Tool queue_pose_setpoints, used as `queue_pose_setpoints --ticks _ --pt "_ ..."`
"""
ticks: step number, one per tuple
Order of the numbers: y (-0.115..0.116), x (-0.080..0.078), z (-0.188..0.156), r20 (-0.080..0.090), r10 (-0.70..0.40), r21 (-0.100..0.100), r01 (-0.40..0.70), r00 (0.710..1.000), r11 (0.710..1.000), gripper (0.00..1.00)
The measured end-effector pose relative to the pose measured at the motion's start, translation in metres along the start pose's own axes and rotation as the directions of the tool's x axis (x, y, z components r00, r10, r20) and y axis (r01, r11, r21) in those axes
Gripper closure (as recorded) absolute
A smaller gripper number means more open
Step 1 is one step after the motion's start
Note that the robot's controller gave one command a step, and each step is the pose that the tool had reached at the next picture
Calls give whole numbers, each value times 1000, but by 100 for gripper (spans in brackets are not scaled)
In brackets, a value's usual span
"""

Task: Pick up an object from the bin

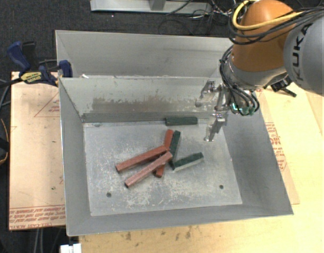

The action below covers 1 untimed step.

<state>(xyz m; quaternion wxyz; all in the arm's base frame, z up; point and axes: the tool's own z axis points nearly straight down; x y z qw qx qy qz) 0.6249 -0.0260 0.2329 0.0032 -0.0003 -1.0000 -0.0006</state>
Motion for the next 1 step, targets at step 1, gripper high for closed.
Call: queue_pose_setpoints --ticks 1 --pt "0 -1 -5 8 0 0 0 1000 1000 0"
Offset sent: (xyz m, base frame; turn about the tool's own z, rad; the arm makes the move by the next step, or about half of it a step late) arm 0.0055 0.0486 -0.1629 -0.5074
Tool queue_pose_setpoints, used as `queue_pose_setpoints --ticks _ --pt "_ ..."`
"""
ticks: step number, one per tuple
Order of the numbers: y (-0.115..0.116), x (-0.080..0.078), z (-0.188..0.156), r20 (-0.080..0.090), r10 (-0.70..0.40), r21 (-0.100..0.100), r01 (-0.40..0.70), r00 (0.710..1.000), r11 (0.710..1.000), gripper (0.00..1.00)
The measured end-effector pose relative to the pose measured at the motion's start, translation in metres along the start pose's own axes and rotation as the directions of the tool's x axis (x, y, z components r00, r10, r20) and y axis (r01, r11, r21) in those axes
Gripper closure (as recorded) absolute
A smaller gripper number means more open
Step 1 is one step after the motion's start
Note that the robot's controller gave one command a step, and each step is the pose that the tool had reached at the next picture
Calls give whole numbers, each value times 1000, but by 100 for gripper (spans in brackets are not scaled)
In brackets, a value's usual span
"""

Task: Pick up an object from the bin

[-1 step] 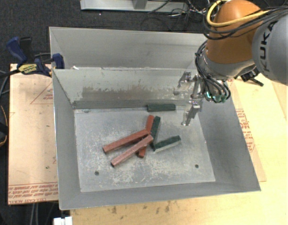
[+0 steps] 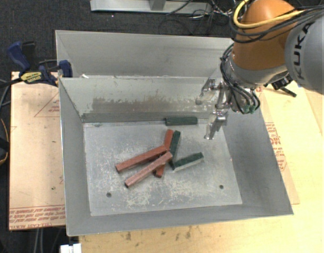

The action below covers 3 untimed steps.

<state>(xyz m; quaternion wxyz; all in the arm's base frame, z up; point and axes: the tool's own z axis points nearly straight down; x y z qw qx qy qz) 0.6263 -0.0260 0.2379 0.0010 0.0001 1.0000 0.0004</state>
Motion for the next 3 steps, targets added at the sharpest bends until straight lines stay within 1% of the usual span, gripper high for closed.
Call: queue_pose_setpoints --ticks 1,2,3 --pt "12 -2 40 3 -125 0 125 992 992 0" --pt "75 1 73 0 -425 -1 425 905 905 0" --pt "88 0 102 0 -542 -1 542 840 840 0"
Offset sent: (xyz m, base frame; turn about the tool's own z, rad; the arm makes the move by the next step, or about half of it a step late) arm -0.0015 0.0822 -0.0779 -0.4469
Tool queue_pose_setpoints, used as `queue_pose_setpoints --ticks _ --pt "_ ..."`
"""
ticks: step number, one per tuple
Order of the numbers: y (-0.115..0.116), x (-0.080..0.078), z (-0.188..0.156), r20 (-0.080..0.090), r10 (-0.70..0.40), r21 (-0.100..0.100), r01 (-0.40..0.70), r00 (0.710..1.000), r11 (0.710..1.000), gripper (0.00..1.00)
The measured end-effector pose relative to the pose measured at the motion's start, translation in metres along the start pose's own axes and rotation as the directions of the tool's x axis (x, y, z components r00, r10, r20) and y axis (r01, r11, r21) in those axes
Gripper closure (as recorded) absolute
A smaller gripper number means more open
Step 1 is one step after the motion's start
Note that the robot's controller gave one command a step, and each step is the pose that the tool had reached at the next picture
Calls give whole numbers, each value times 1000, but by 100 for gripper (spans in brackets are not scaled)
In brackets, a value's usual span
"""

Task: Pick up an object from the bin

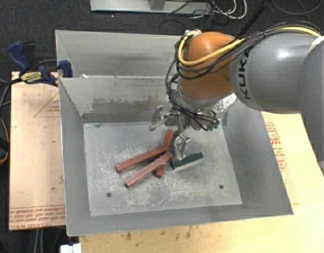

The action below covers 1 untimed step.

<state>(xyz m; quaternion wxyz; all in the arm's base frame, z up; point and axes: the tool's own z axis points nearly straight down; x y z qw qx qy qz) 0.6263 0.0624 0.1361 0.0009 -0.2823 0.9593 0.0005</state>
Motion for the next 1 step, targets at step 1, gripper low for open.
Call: queue_pose_setpoints --ticks 1 --pt "36 28 63 12 -96 4 96 995 995 0"
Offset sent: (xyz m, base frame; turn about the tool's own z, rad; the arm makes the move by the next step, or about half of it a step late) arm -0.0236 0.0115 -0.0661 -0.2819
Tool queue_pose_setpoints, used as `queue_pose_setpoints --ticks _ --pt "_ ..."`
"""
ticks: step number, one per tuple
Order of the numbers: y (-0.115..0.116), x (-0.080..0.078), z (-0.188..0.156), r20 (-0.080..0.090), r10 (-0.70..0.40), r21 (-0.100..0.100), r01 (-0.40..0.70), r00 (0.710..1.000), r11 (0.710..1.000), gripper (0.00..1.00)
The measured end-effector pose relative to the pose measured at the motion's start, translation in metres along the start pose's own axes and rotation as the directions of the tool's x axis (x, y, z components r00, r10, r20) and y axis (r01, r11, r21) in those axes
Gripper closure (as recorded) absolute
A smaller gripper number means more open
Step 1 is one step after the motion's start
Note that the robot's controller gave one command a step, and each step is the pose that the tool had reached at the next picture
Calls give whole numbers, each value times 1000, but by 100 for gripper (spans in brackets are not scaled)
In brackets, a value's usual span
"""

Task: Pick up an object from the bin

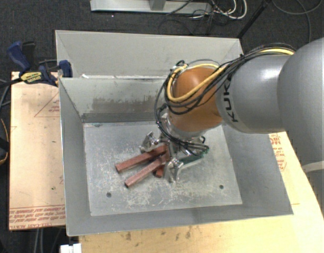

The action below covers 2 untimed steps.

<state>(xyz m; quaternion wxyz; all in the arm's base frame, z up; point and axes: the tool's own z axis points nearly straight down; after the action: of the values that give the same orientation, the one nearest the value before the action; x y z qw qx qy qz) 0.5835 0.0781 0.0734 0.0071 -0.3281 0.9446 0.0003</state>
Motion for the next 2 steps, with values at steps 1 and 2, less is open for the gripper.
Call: queue_pose_setpoints --ticks 1,2 --pt "-4 -5 -9 4 -4 3 4 1000 1000 100" --pt "-4 -5 -9 4 -4 3 4 1000 1000 100"
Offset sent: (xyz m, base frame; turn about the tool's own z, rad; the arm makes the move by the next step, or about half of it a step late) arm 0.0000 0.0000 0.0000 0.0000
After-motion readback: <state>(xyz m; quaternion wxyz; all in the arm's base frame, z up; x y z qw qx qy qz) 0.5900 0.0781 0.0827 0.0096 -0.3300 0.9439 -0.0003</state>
